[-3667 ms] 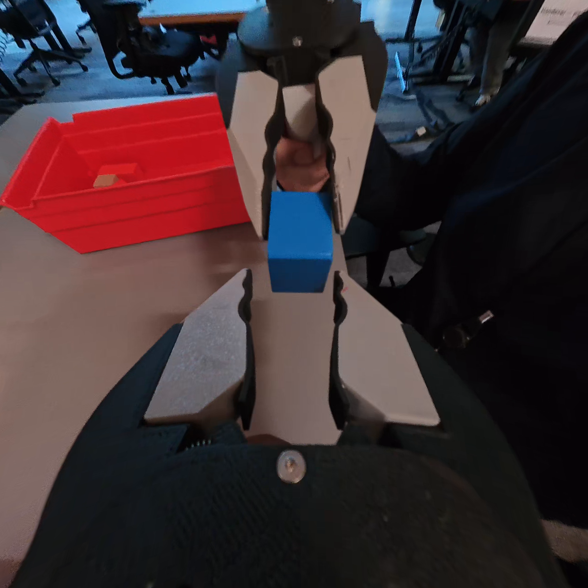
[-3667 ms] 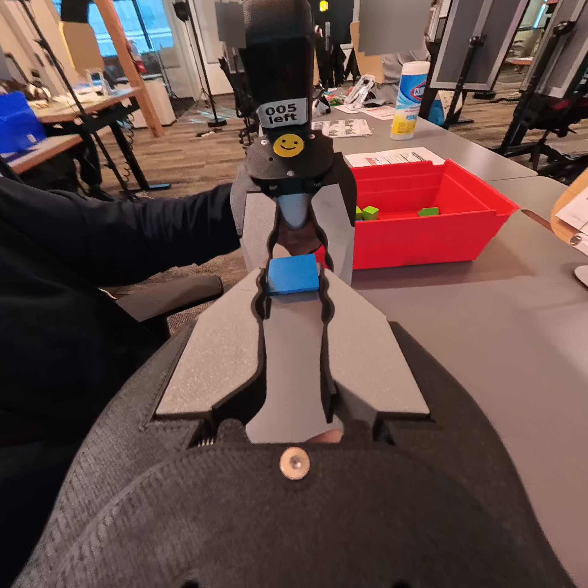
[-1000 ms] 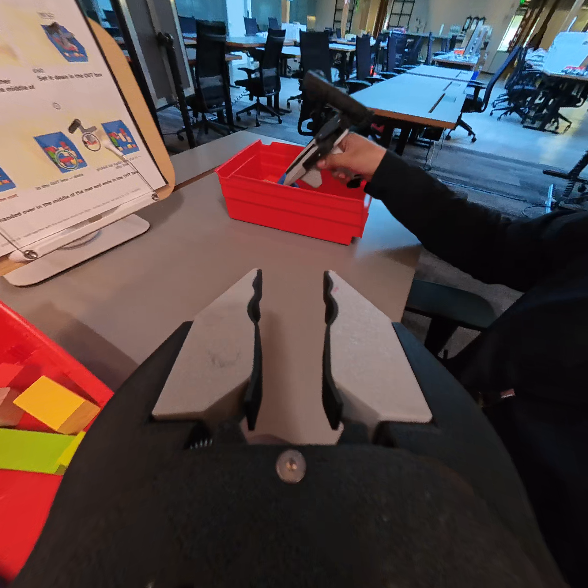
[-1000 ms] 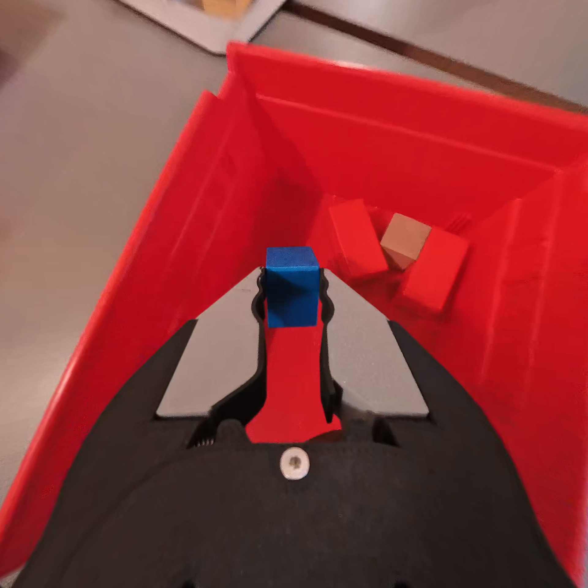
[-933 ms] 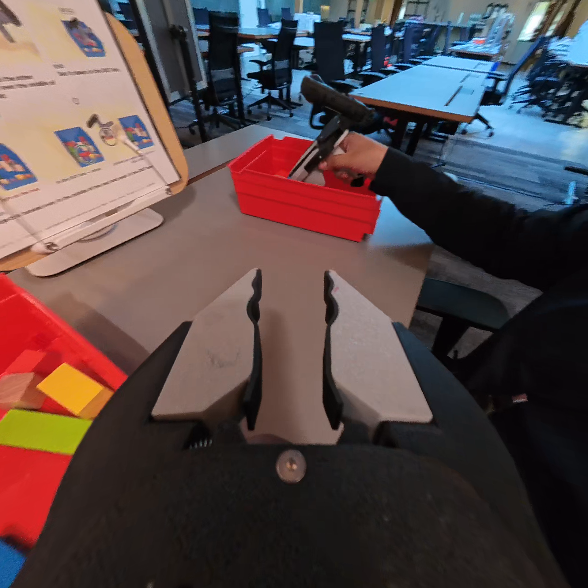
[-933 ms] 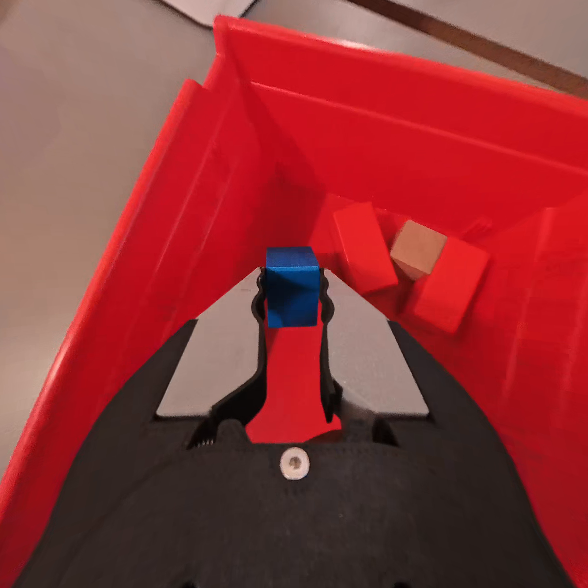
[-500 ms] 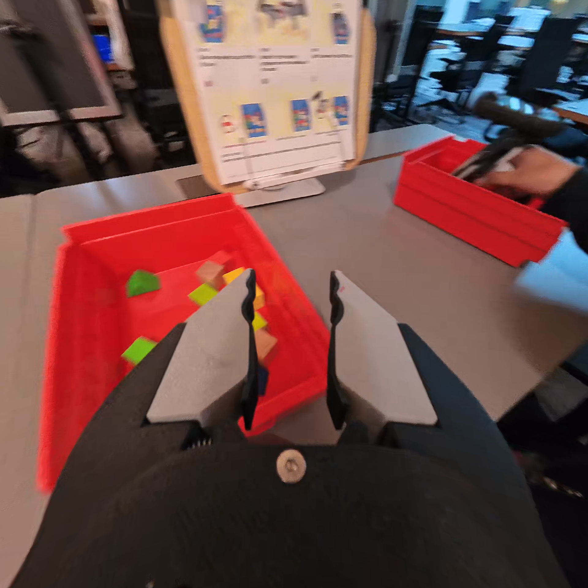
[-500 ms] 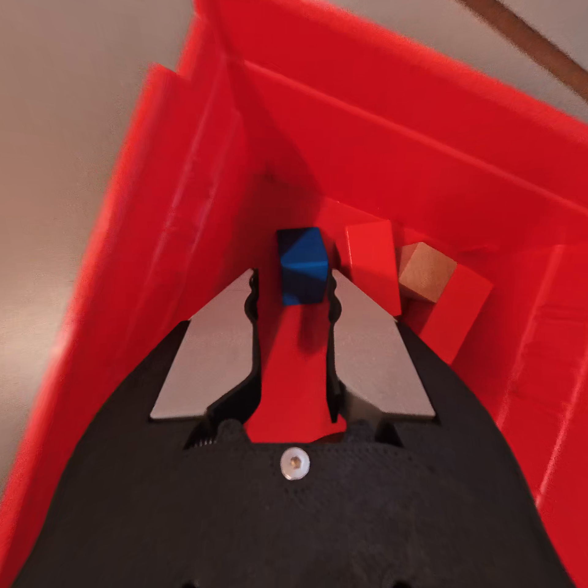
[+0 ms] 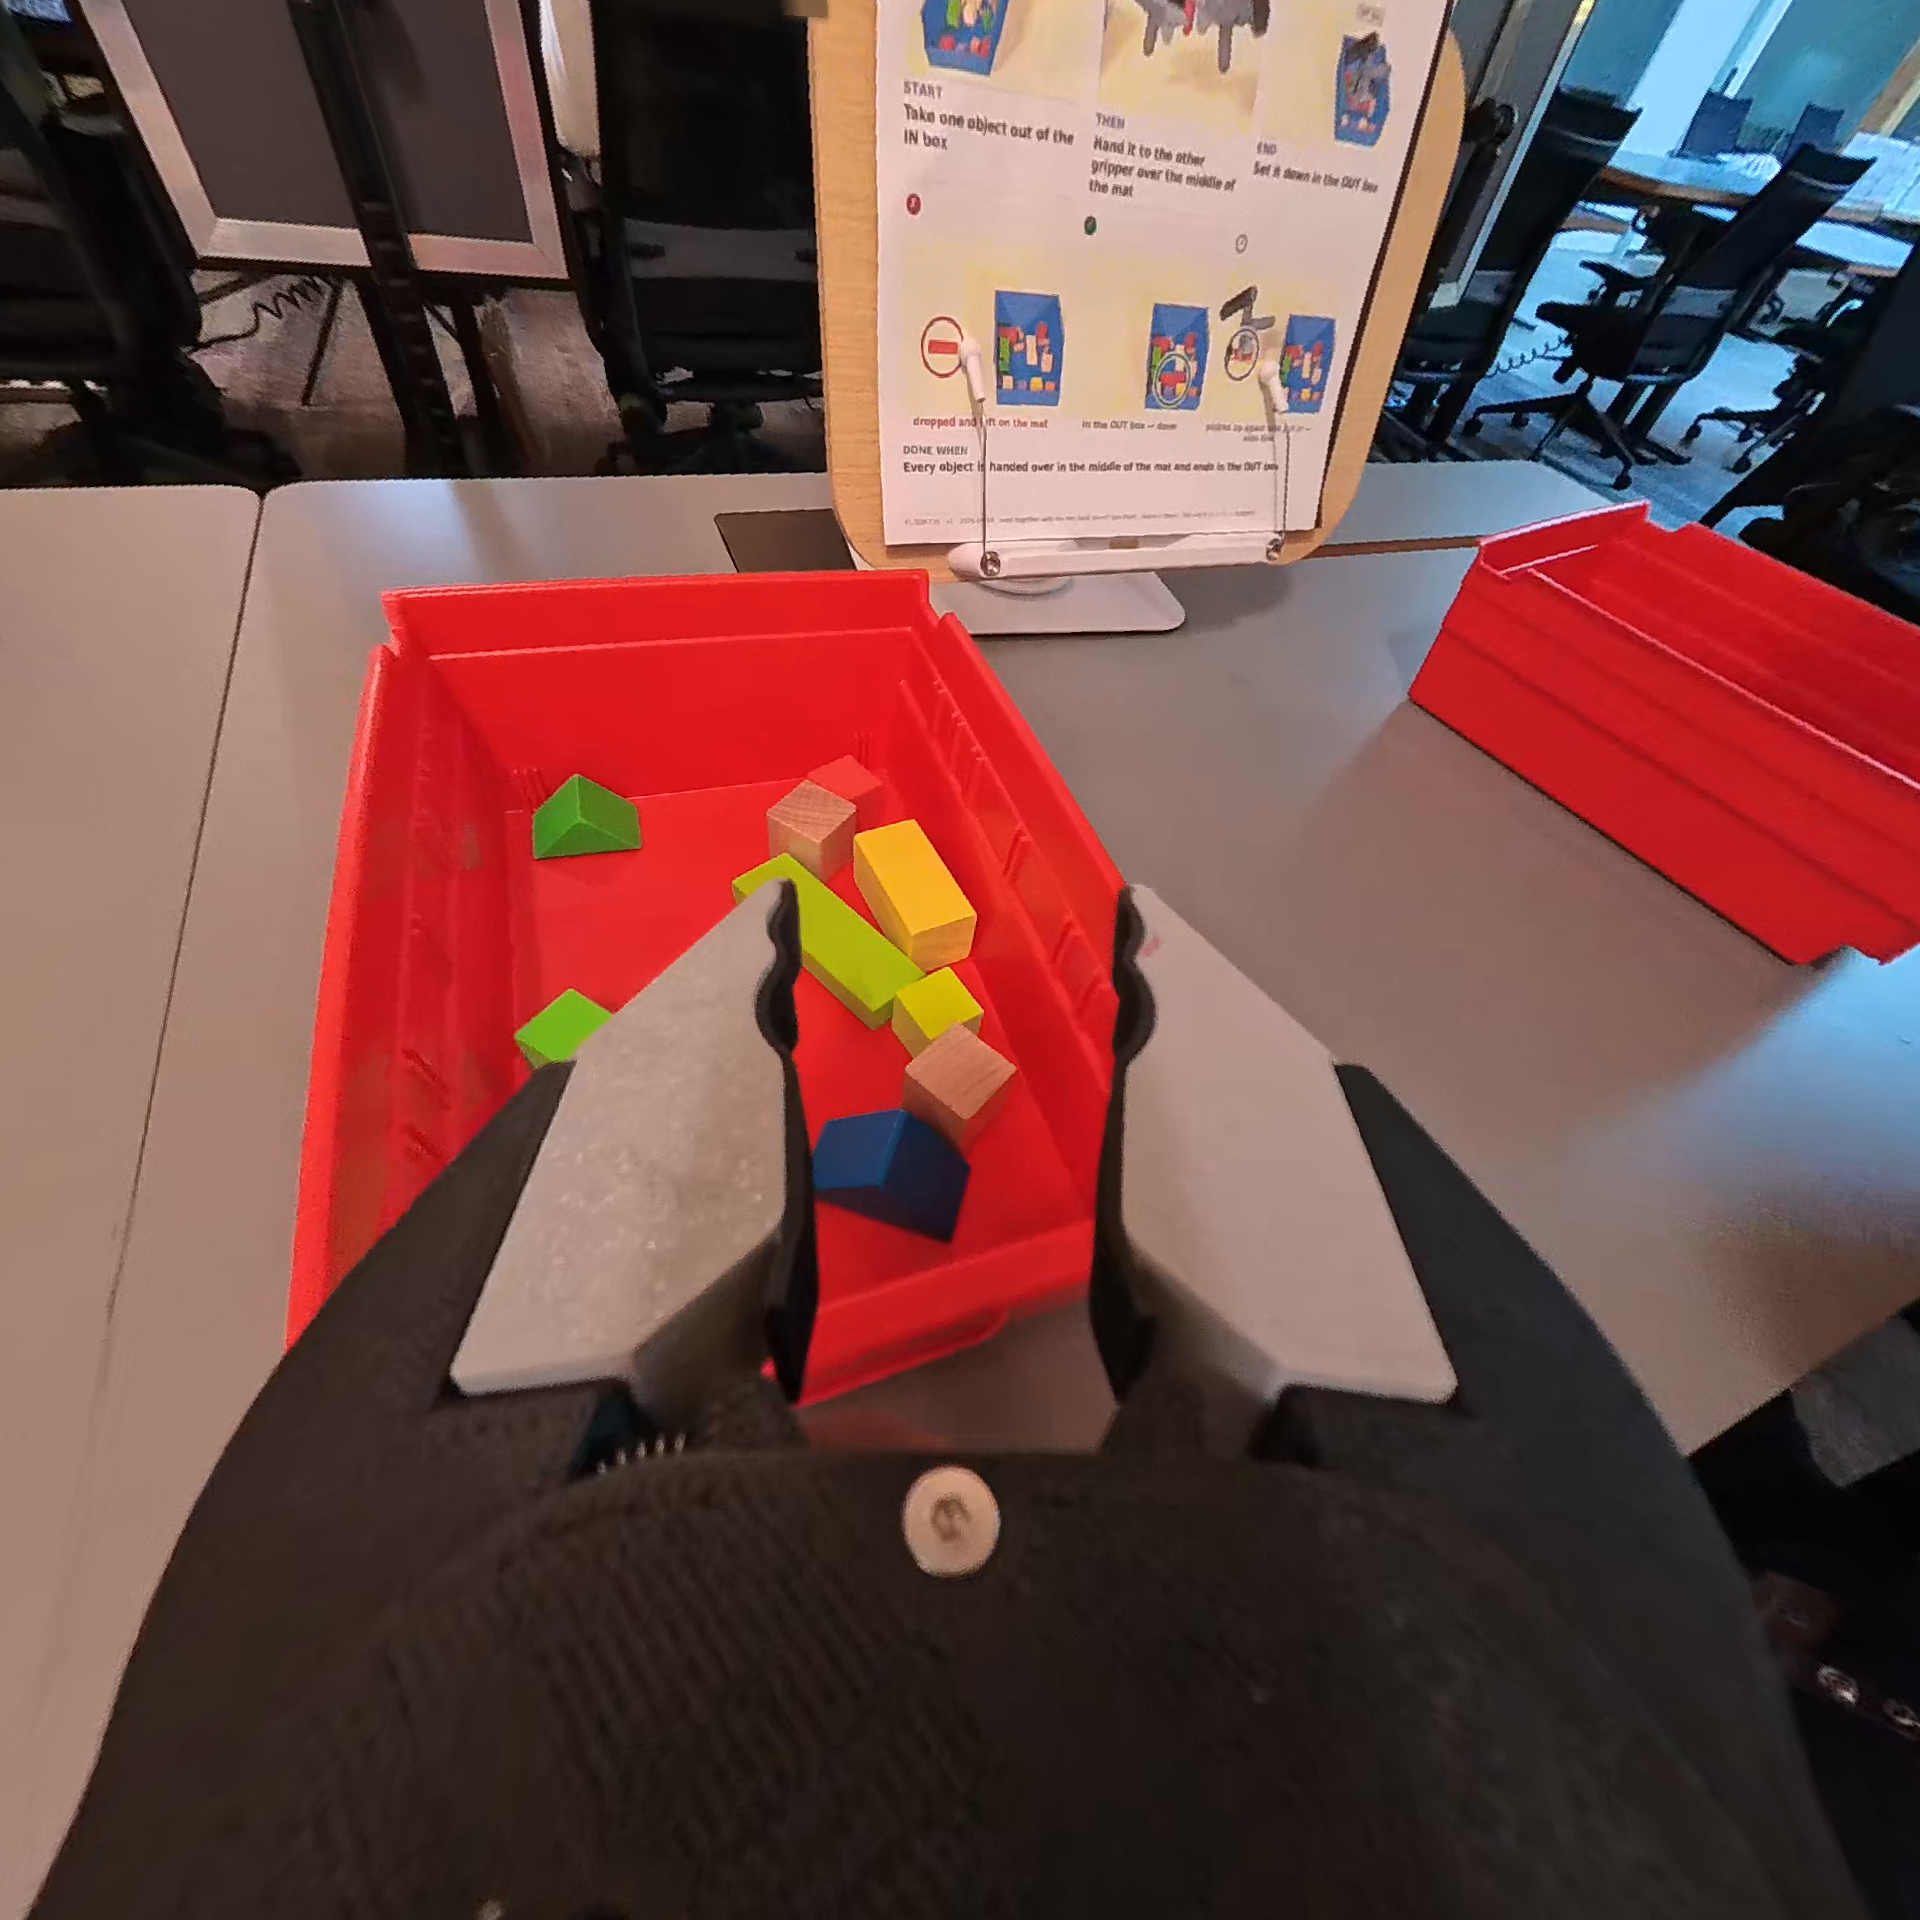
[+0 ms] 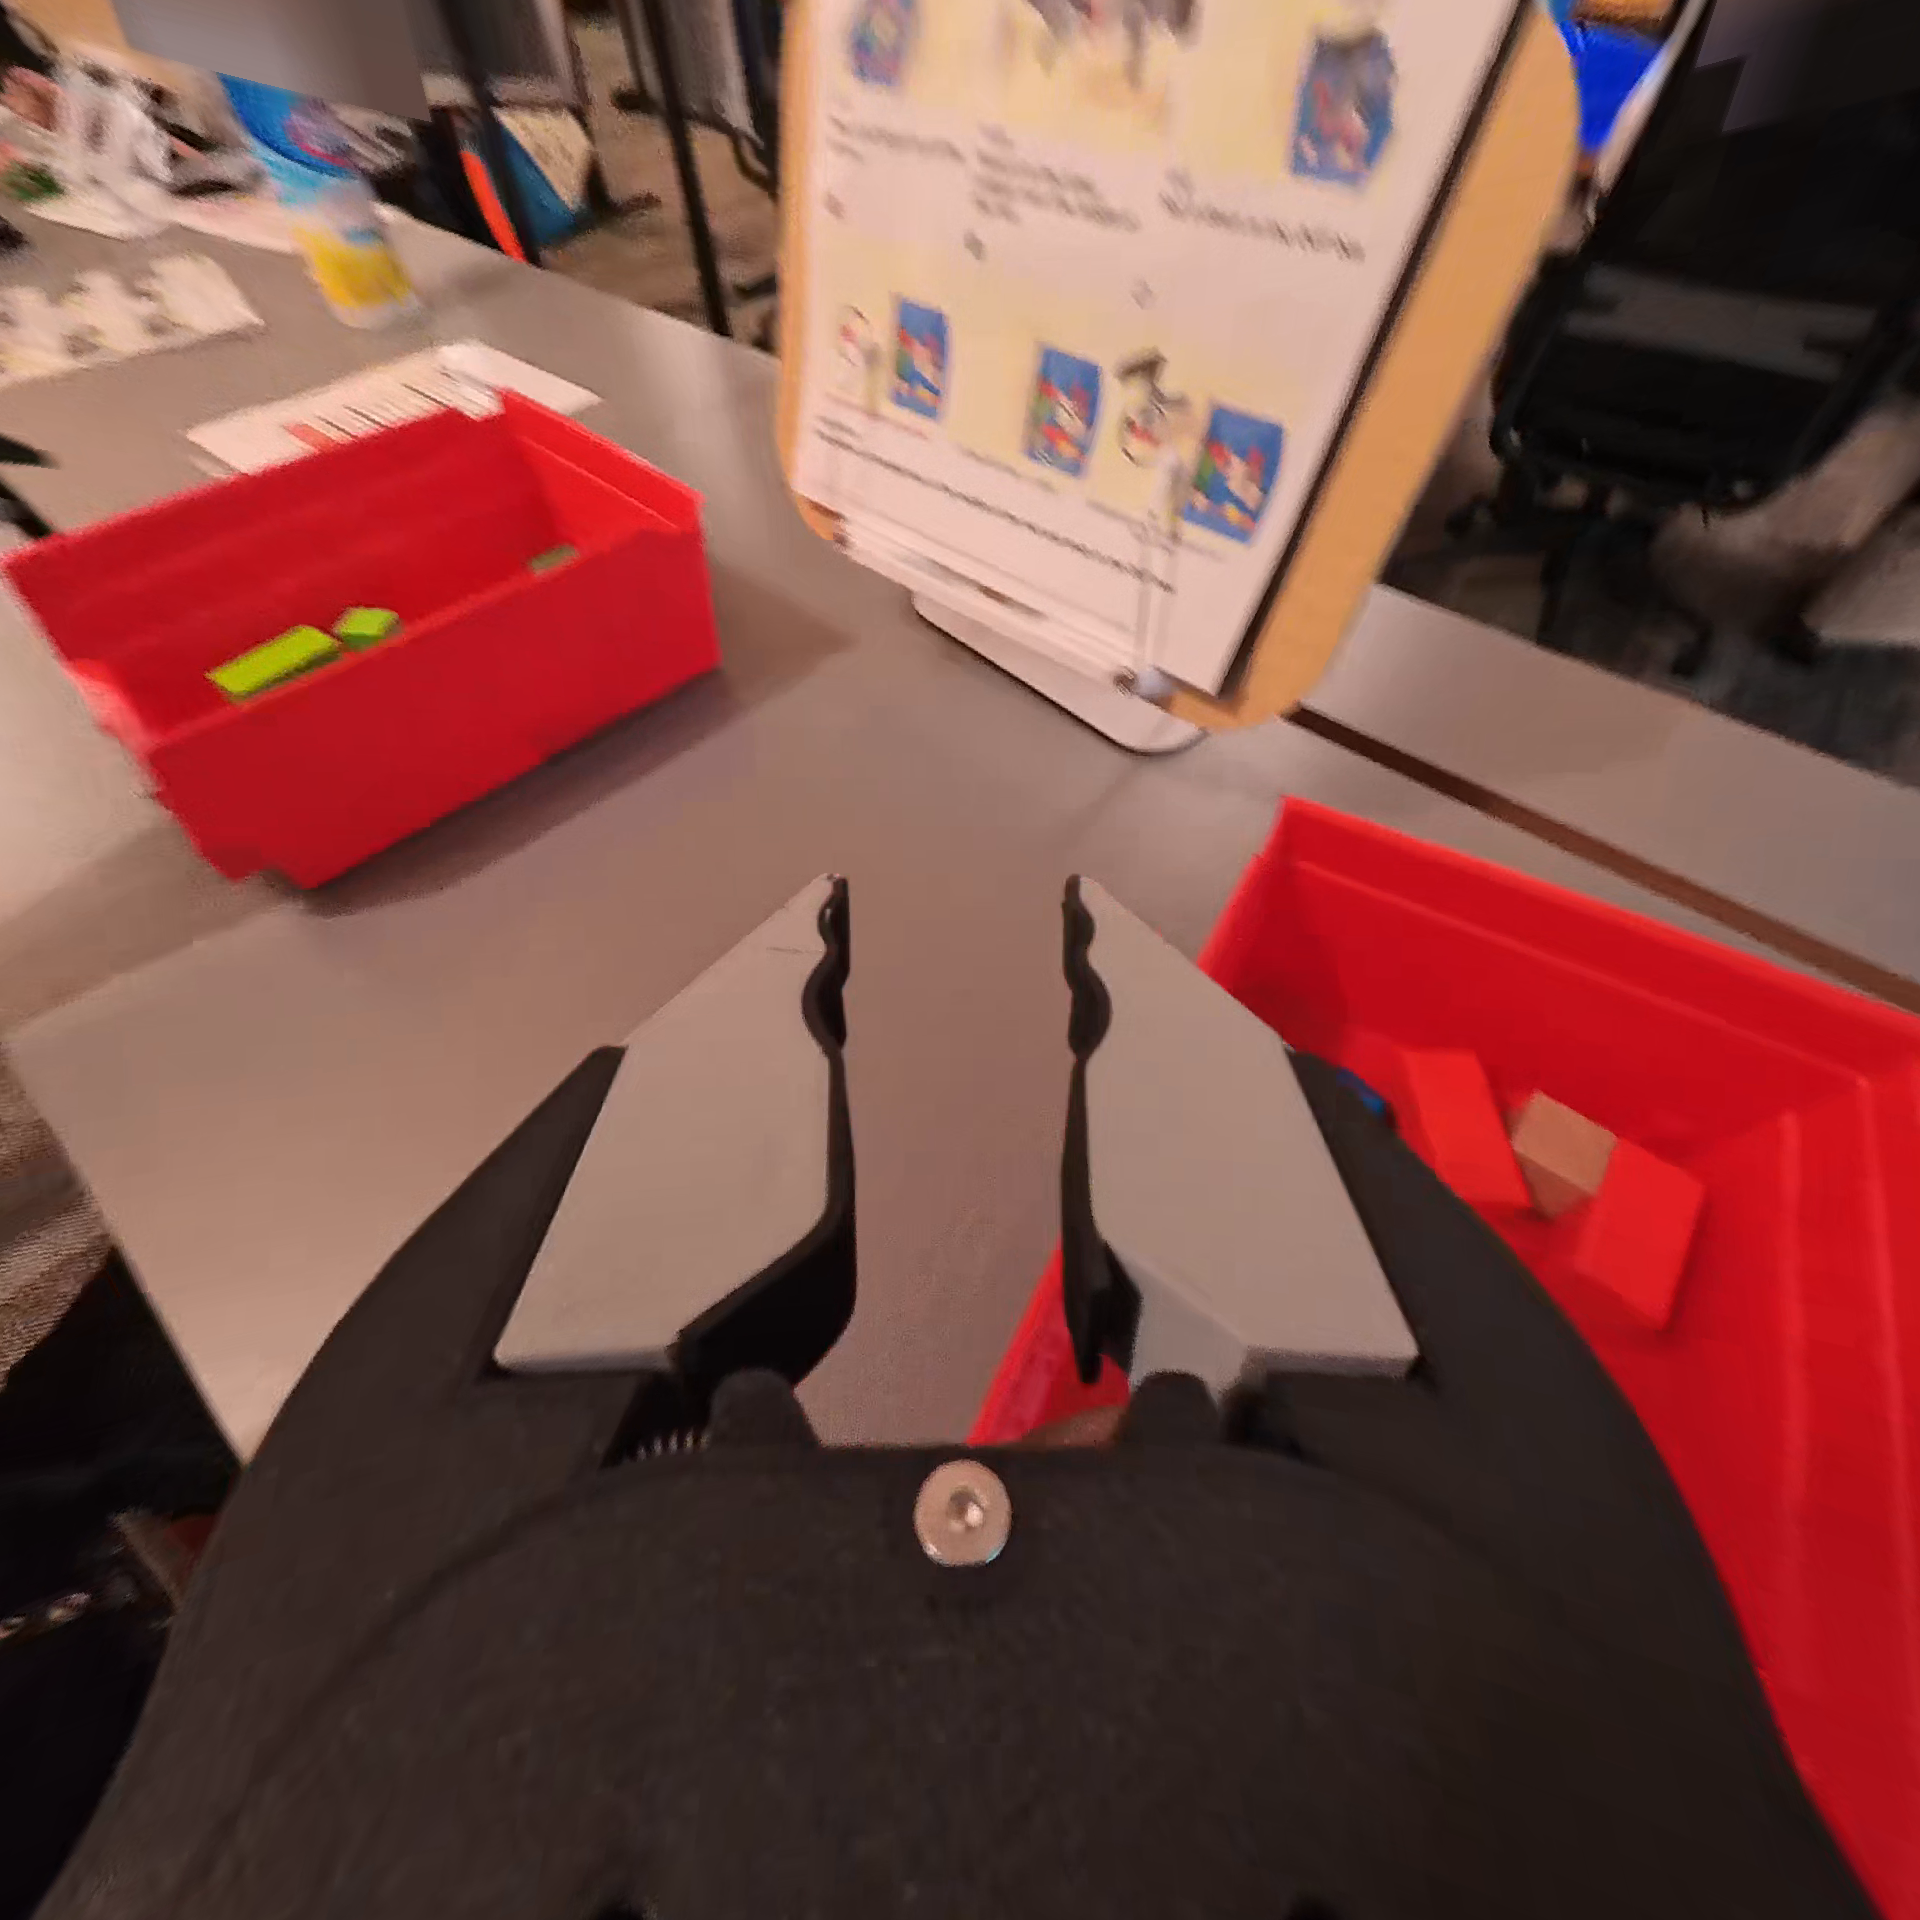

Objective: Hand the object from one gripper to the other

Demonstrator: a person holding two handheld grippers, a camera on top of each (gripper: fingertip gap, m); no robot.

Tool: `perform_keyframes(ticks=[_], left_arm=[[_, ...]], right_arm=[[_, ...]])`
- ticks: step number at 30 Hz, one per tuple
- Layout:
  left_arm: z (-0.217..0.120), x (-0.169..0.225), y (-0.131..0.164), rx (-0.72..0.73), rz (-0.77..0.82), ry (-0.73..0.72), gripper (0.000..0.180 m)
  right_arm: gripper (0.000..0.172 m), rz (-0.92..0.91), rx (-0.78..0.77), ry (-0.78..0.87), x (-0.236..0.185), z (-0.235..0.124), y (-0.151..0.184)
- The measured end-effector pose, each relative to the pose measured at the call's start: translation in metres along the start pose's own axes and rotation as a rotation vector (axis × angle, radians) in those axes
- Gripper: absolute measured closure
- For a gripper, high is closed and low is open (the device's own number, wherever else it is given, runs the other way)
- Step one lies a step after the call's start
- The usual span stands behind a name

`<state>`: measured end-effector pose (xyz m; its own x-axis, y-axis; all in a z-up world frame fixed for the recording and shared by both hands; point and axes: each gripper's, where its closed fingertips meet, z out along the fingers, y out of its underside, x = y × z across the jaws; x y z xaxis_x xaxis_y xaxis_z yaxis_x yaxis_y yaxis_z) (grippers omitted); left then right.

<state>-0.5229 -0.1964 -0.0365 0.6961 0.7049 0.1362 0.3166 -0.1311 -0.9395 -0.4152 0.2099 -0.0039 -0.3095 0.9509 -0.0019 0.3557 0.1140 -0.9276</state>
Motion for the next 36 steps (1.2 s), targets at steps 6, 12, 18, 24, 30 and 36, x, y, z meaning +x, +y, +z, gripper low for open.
perform_keyframes(ticks=[6,12,18,24,30,36], left_arm=[[0.006,0.008,0.001,-0.004,0.022,0.005,0.123],[0.011,0.01,0.006,-0.025,0.038,-0.016,0.123],[0.022,0.015,0.009,-0.043,0.053,-0.018,0.123],[0.031,0.019,0.018,-0.087,0.068,-0.016,0.121],[0.031,0.033,0.012,-0.086,0.056,0.076,0.12],[0.053,0.021,-0.031,-0.151,0.109,0.142,0.123]], right_arm=[[0.133,-0.134,0.088,-0.14,-0.07,-0.014,-0.016],[0.133,-0.164,0.091,-0.2,-0.088,-0.016,0.004],[0.134,-0.18,0.125,-0.219,-0.089,-0.025,-0.001],[0.134,-0.162,0.119,-0.191,-0.076,-0.026,0.002],[0.134,-0.15,0.124,-0.186,-0.07,-0.032,0.003],[0.134,-0.139,0.155,-0.212,-0.073,-0.044,0.0]])
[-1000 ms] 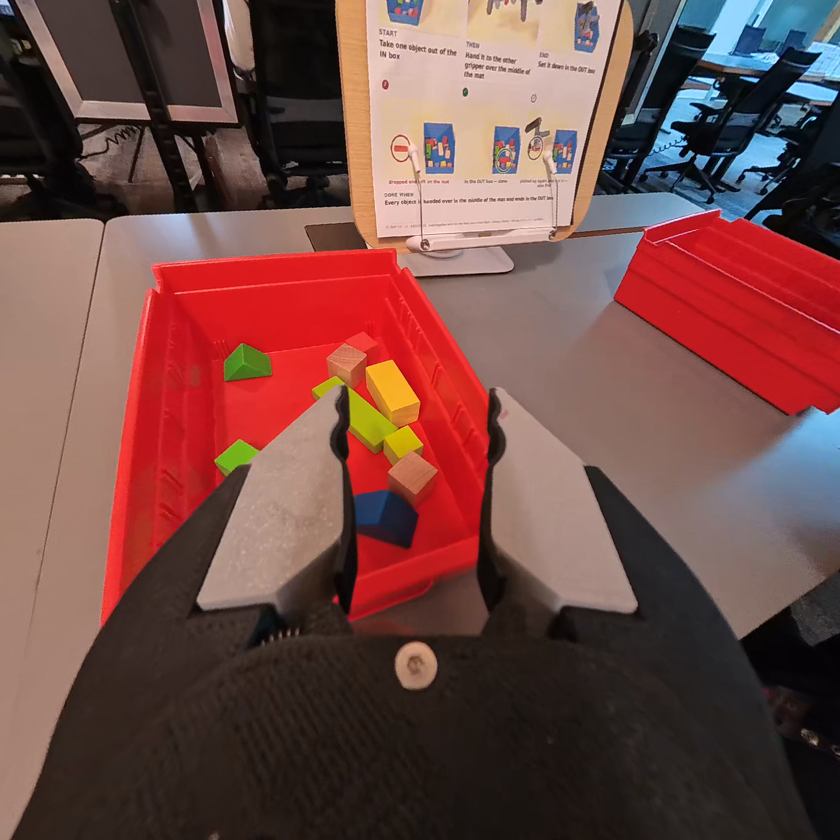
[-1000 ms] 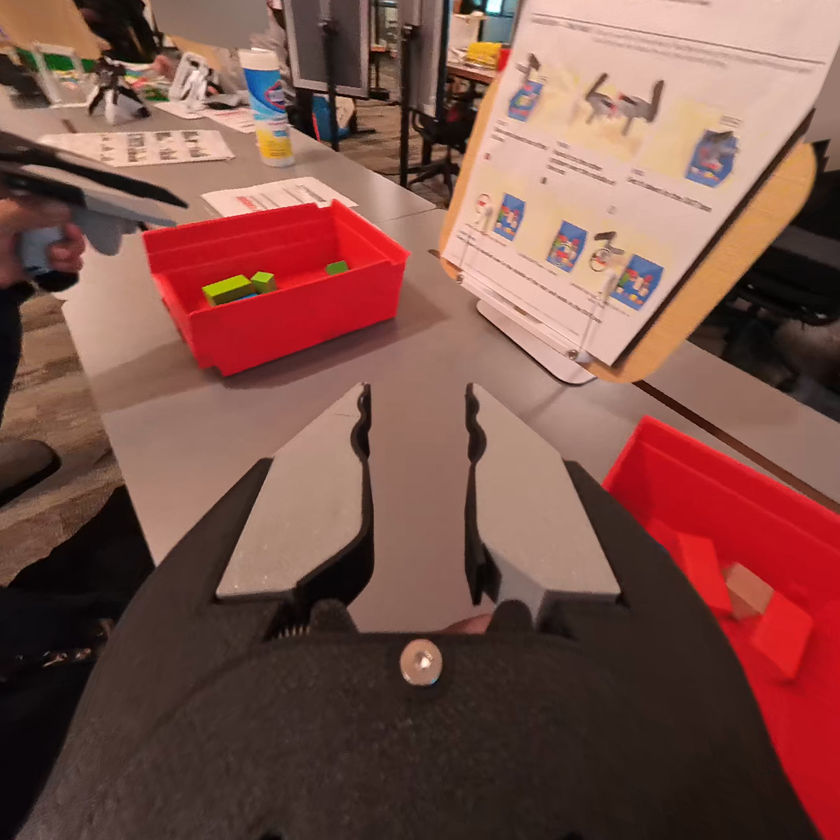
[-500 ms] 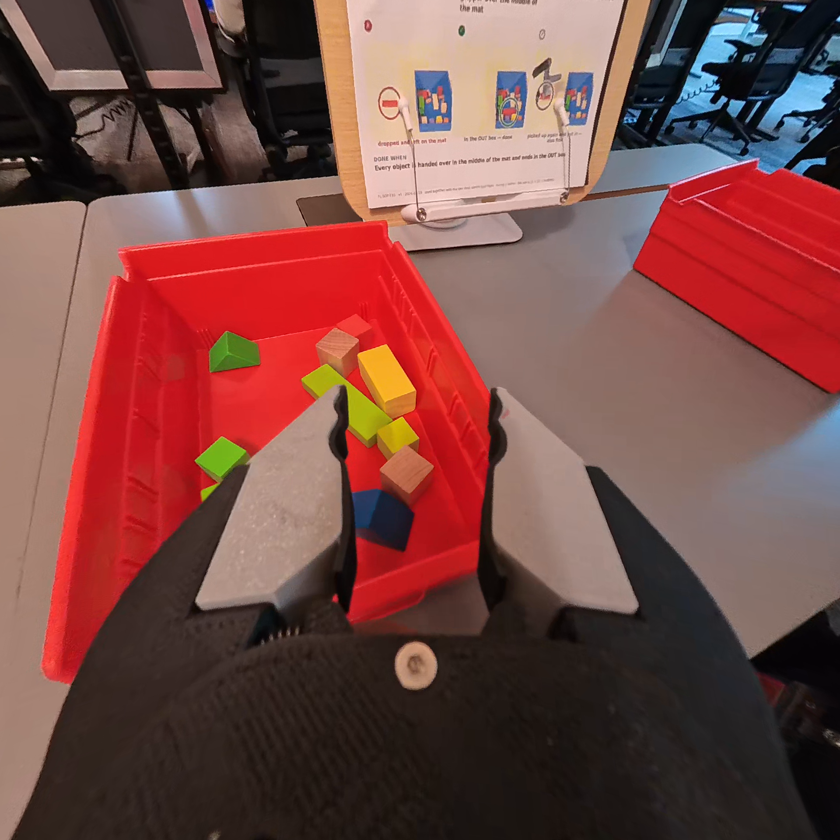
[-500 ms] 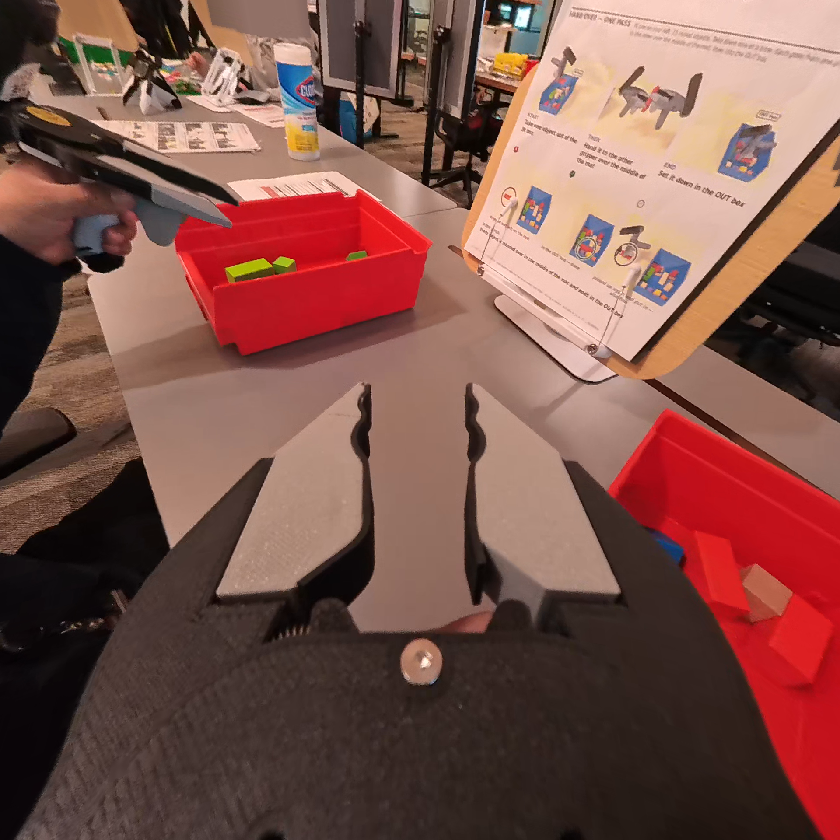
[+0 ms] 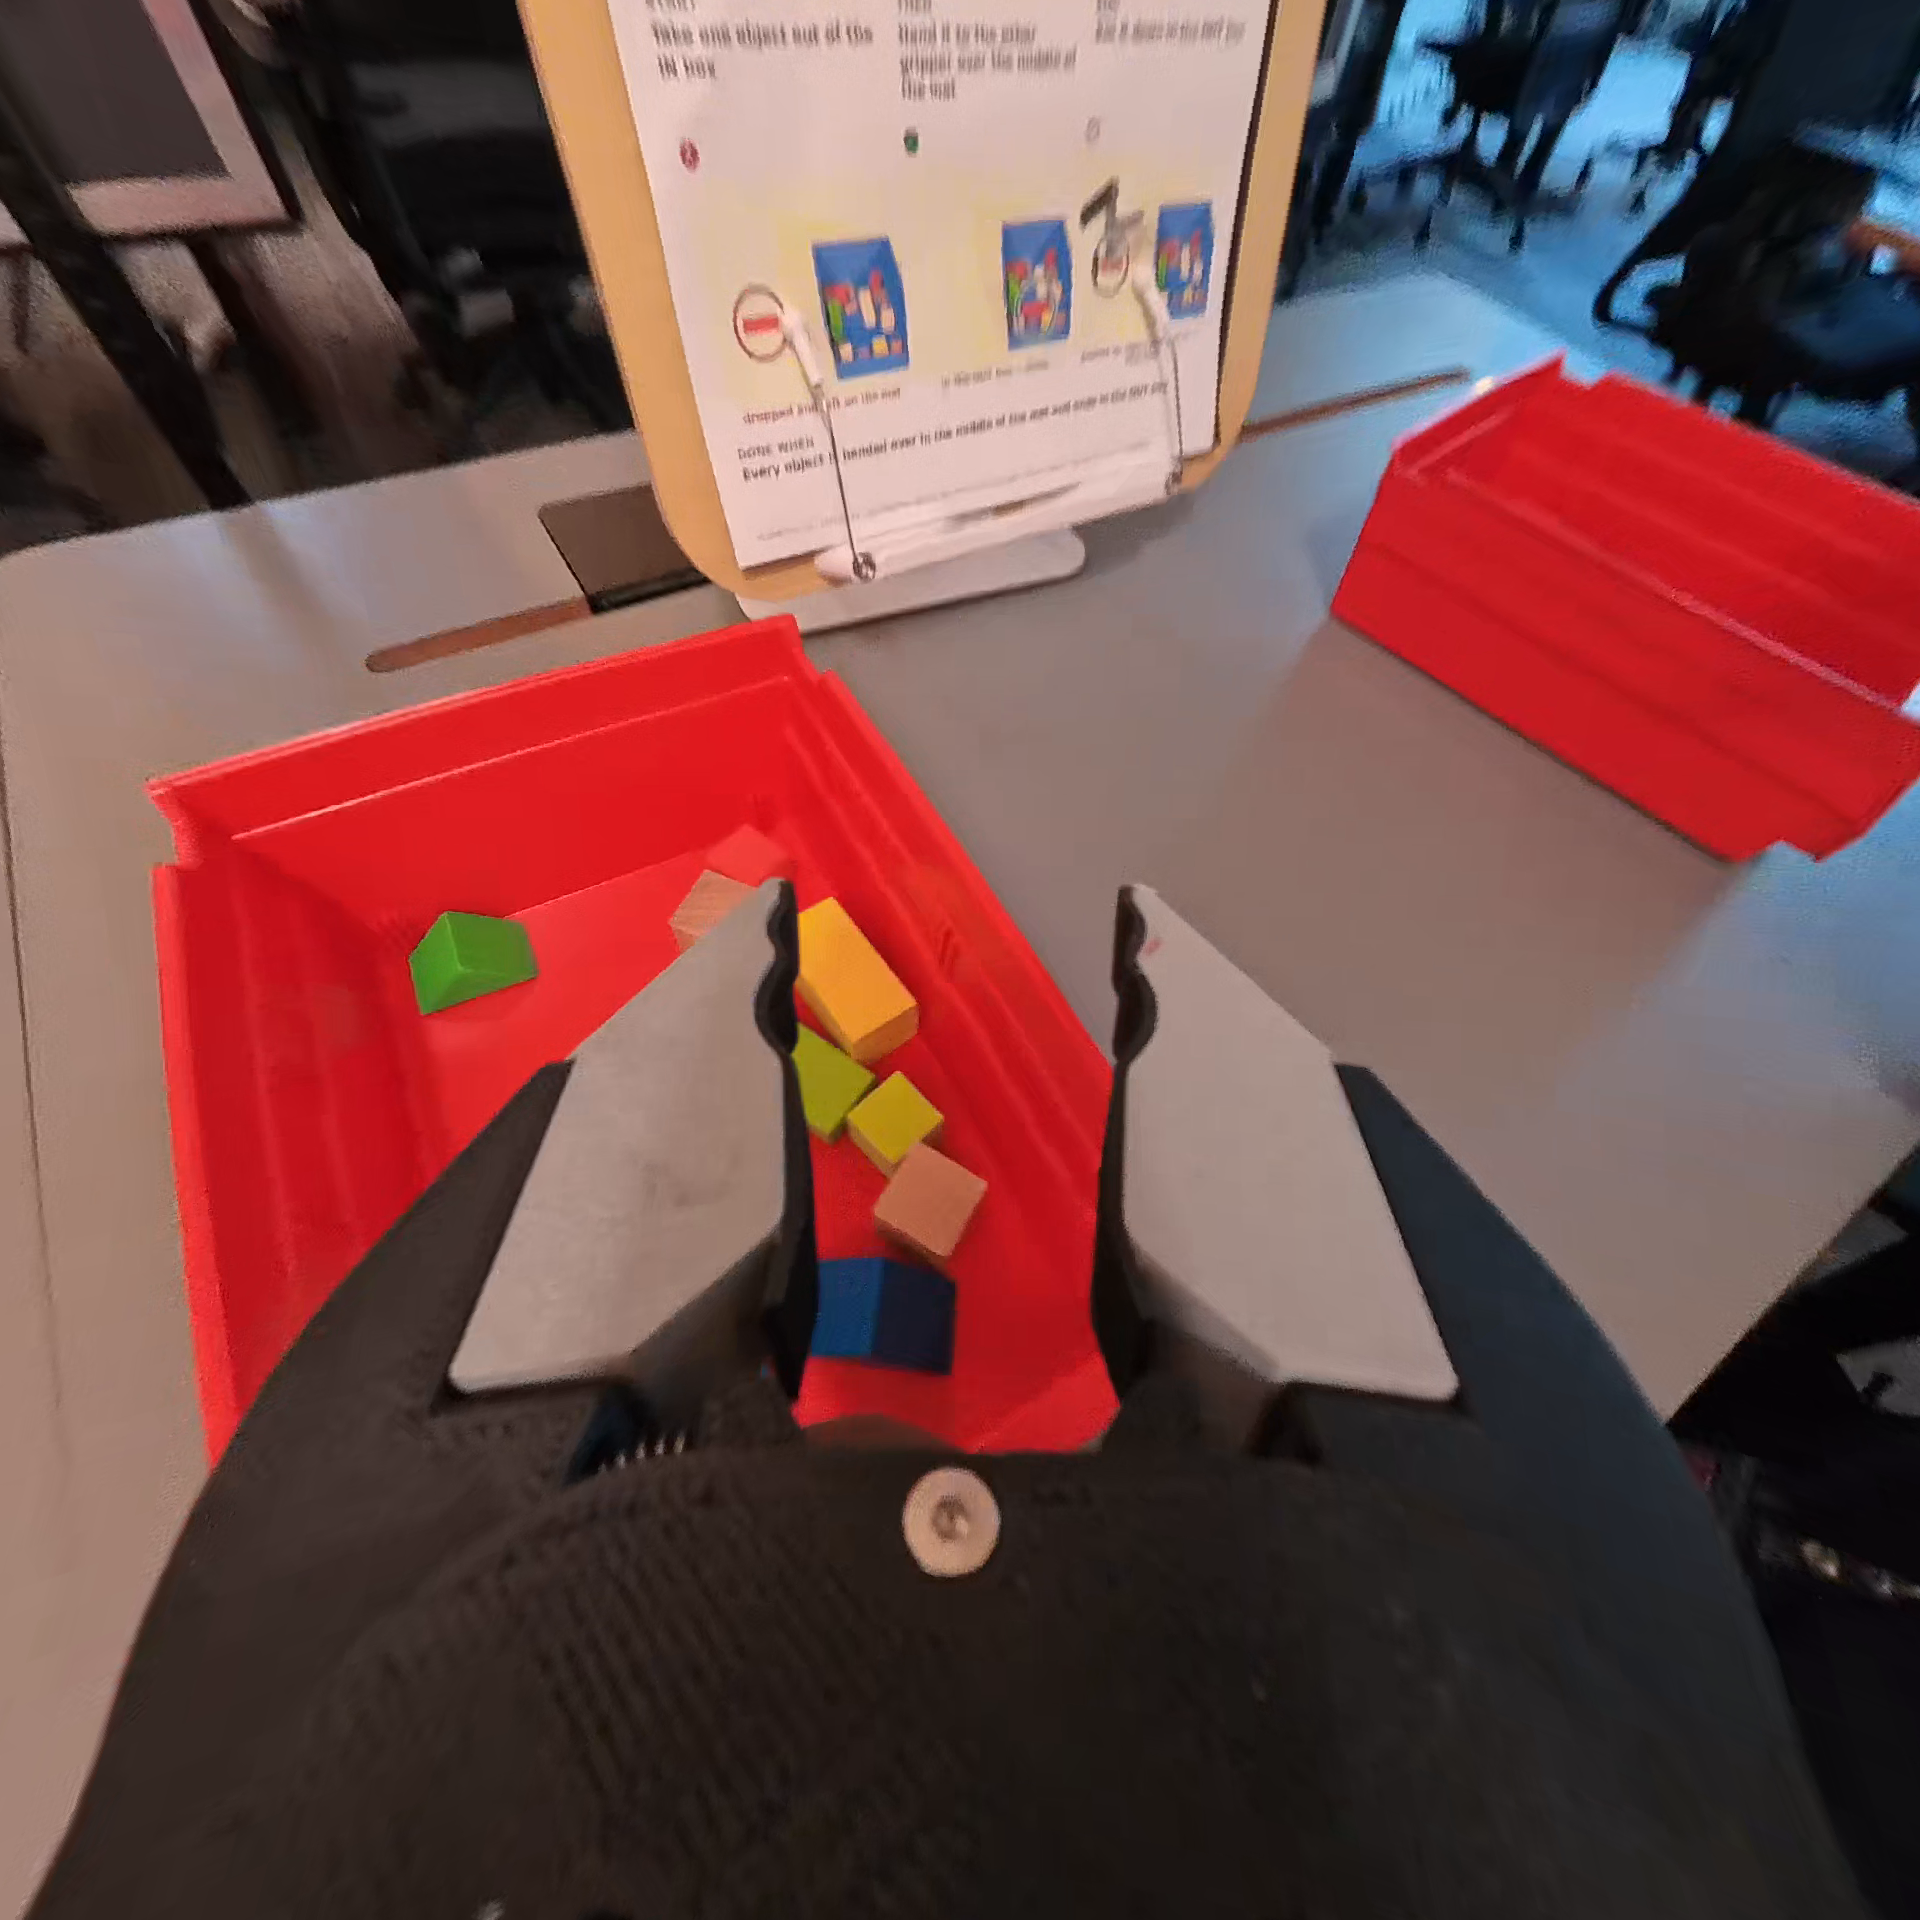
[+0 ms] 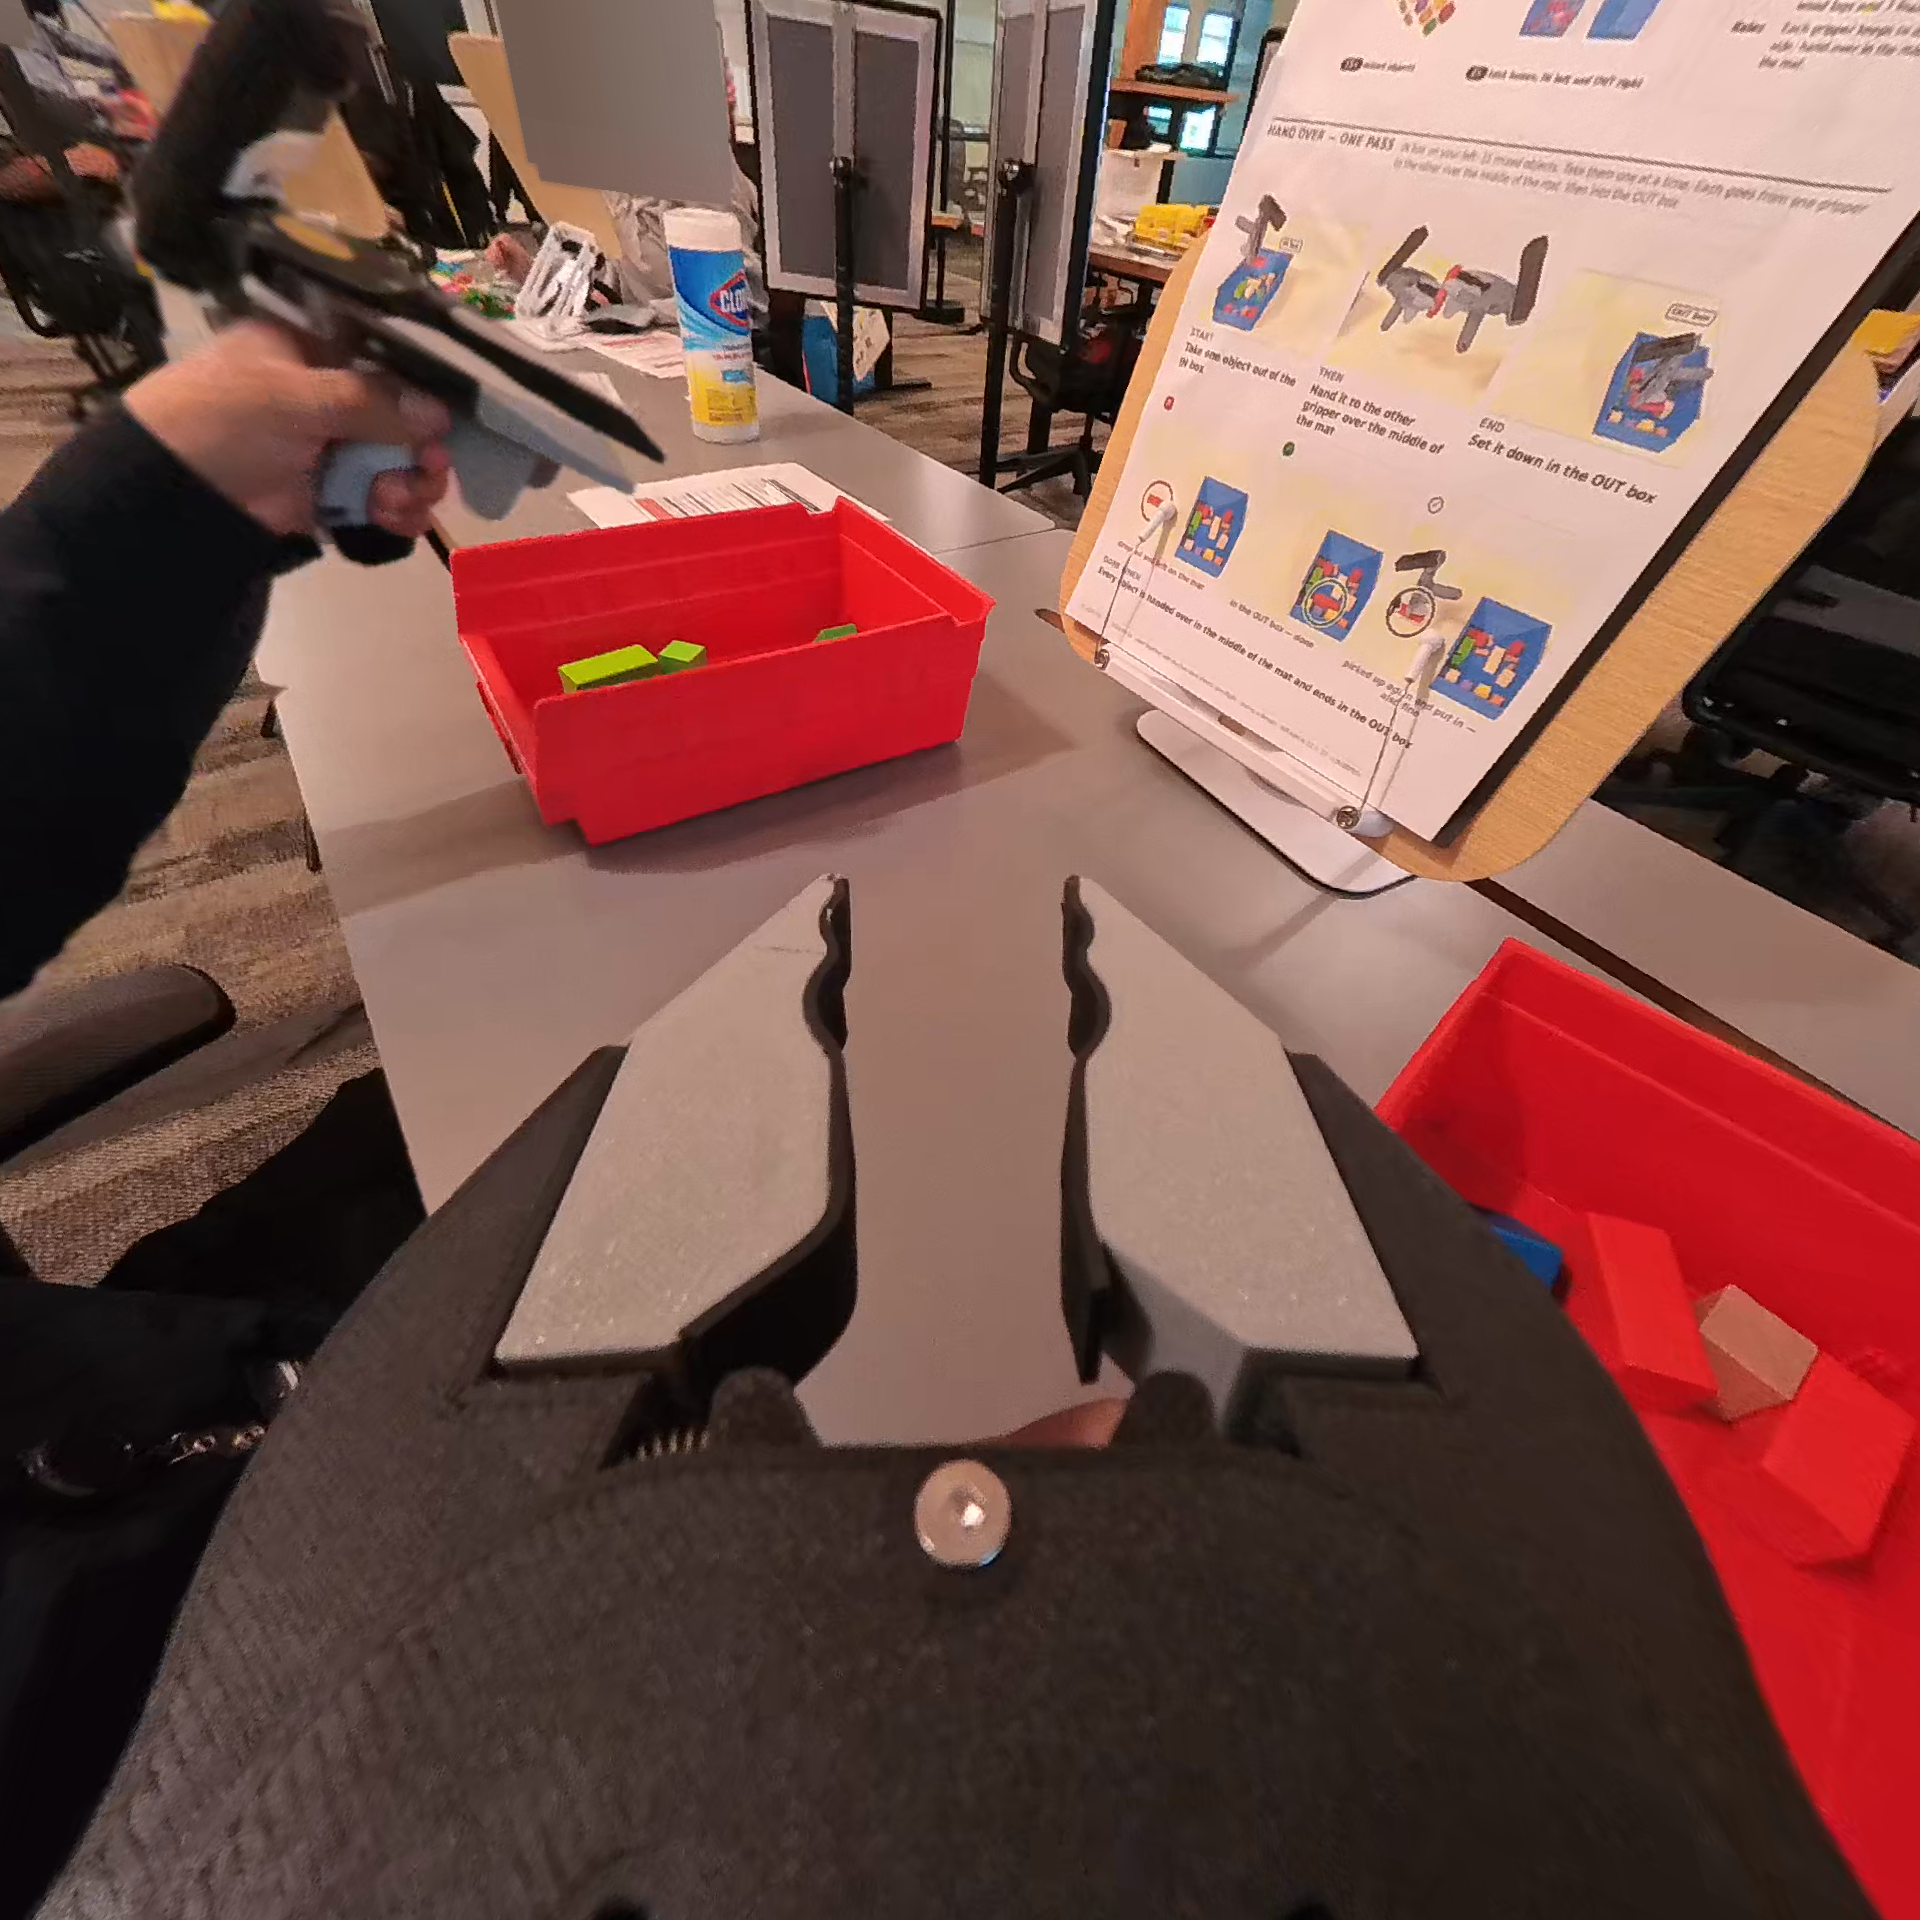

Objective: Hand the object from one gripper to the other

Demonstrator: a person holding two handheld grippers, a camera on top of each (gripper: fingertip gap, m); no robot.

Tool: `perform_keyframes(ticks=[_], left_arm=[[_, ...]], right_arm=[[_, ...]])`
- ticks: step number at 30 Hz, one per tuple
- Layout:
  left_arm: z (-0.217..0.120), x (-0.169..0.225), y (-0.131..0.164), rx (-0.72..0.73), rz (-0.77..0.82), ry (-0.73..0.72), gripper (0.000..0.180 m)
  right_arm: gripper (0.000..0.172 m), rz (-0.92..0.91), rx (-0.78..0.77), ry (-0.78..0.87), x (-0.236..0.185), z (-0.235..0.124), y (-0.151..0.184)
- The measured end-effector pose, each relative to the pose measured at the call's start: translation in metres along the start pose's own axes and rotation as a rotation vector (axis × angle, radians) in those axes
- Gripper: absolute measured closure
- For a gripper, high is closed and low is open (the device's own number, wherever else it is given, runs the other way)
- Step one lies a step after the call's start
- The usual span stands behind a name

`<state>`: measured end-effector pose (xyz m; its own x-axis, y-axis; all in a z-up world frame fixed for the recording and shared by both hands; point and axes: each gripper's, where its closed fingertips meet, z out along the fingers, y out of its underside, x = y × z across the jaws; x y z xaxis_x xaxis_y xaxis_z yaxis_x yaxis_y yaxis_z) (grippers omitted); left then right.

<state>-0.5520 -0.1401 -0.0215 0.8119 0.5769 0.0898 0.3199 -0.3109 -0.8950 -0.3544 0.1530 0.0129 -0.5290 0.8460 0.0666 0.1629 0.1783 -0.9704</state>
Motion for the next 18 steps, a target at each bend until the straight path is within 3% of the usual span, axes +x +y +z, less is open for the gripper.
perform_keyframes(ticks=[3,7,15,18], left_arm=[[0.025,-0.021,-0.004,-0.128,0.06,-0.001,0.123],[0.066,-0.041,0.014,-0.3,0.078,0.018,0.124],[0.128,-0.103,0.088,-0.646,0.214,-0.118,0.126],[0.14,-0.108,0.104,-0.704,0.195,-0.081,0.127]], right_arm=[[0.134,-0.014,0.0,0.008,-0.001,-0.003,0.0],[0.134,0.003,0.016,-0.027,-0.007,0.001,-0.002],[0.133,-0.011,-0.056,-0.028,-0.007,0.021,0.013],[0.133,-0.021,-0.066,-0.011,-0.003,0.02,0.015]])
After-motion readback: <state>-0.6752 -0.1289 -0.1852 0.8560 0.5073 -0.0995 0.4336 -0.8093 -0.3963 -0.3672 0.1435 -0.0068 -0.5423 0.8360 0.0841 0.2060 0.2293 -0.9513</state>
